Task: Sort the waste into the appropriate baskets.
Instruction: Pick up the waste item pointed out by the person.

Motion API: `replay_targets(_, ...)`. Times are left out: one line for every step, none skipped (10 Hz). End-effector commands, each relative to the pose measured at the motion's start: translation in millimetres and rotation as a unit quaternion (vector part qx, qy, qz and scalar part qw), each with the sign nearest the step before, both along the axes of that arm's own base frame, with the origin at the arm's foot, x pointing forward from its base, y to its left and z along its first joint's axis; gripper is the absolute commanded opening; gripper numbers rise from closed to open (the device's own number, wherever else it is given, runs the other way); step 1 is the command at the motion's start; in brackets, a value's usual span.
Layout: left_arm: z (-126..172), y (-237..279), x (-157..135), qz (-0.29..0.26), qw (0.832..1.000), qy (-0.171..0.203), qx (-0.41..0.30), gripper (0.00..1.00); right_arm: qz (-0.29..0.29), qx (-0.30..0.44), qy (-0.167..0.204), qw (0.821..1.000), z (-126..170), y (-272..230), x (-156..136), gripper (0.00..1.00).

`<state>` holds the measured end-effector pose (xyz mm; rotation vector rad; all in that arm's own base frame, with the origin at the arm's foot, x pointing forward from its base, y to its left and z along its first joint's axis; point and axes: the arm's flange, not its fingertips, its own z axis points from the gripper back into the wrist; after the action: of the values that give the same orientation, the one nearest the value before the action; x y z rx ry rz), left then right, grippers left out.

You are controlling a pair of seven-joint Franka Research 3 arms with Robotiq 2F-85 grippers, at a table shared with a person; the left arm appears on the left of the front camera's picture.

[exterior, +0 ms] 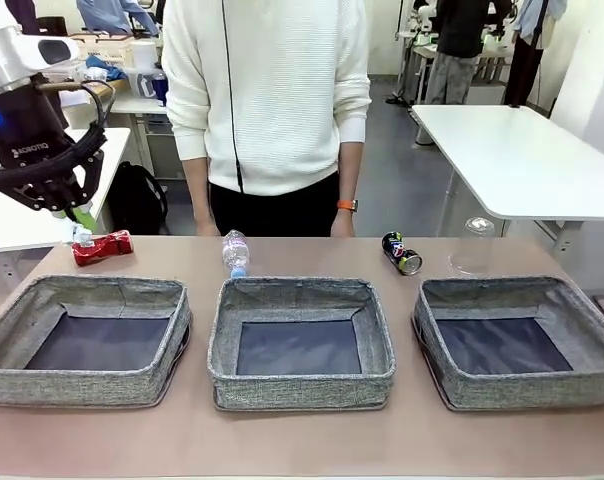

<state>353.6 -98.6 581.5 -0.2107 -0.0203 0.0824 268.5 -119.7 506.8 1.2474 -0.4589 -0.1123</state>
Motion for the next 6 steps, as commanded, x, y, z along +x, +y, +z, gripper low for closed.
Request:
replay_targets(15,-38,-13,0.023,0.999,0.047,-0.011,0.10,0.002,0.005,-0.018,1.000,3,0,3,1.00)
replay_targets(39,-67,-21,-0.005,0.999,0.037,-0.025,0.10,0.002,0.005,-0.018,1.000,3,0,3,1.00)
replay_targets(66,-106,-29,-0.010,0.999,0.039,-0.004,0.10,0.002,0.005,-0.018,1.000,3,0,3,1.00)
replay_targets(89,-145,-34,-0.055,0.997,0.045,-0.001,0.10,0.002,0.005,-0.018,1.000,3,0,3,1.00)
replay_targets(114,-188,-41,-0.085,0.994,0.066,0.019,0.10,0.002,0.005,-0.018,1.000,3,0,3,1.00)
replay_targets(135,-220,-47,-0.084,0.992,0.084,0.032,0.10,0.002,0.005,-0.018,1.000,3,0,3,1.00)
